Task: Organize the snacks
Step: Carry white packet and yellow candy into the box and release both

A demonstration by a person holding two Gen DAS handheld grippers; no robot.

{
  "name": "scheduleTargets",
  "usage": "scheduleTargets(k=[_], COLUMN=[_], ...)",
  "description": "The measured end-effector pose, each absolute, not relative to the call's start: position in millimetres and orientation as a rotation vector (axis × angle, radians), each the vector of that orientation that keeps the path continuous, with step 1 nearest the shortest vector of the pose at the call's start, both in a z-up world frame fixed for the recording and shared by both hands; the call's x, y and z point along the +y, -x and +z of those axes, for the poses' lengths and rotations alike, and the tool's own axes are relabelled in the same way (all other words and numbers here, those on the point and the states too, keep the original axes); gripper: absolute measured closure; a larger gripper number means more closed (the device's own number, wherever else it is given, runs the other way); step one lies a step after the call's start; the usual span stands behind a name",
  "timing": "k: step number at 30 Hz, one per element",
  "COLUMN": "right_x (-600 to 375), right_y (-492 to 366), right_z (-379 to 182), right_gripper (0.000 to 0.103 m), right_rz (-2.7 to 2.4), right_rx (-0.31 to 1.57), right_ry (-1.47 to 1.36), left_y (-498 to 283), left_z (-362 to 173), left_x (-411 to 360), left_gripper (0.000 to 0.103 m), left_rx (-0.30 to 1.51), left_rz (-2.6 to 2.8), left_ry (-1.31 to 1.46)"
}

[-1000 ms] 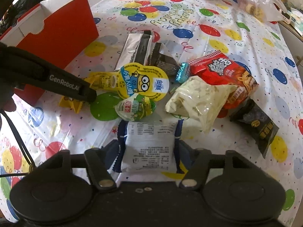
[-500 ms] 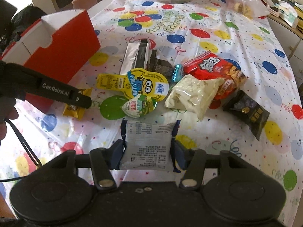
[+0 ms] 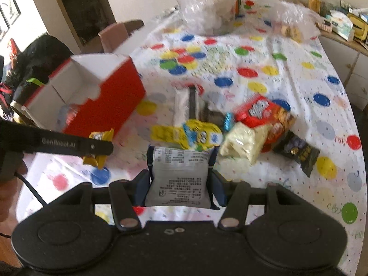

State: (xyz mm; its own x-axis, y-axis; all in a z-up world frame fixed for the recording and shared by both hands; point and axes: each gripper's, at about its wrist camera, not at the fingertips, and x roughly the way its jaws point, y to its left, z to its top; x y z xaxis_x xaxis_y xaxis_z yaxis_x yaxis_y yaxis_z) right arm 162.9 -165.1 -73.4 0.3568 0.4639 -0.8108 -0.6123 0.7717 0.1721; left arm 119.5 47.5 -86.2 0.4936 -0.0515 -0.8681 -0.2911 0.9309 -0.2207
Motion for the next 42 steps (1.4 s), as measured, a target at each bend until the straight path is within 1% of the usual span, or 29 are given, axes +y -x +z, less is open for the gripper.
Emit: scheduleTargets(k=[11, 19, 31, 42], right_x=[-120, -63, 17, 80], right_y=[-143, -130, -140, -163], right_z=[-30, -17, -19, -49], right_gripper=[0.047, 0.047, 0.047, 0.047], right_rz=[0.786, 0.840, 0.857, 0.844], right_rx=[0.892, 0.853, 0.863, 0.907], right_ry=[0.153, 0.193, 0.201, 0.253], left_y=[-86, -76, -76, -98], left_z=[-40, -29, -28, -47], left_x=[90, 141, 225, 279], left_gripper=[0.067, 0.067, 0.067, 0.067], left_rx=[0.955, 0.913, 0.904, 0.964], left_rz=[0.175, 0.244, 0.337, 0.366], left_ry=[0.360, 0.340, 0.302, 0.283])
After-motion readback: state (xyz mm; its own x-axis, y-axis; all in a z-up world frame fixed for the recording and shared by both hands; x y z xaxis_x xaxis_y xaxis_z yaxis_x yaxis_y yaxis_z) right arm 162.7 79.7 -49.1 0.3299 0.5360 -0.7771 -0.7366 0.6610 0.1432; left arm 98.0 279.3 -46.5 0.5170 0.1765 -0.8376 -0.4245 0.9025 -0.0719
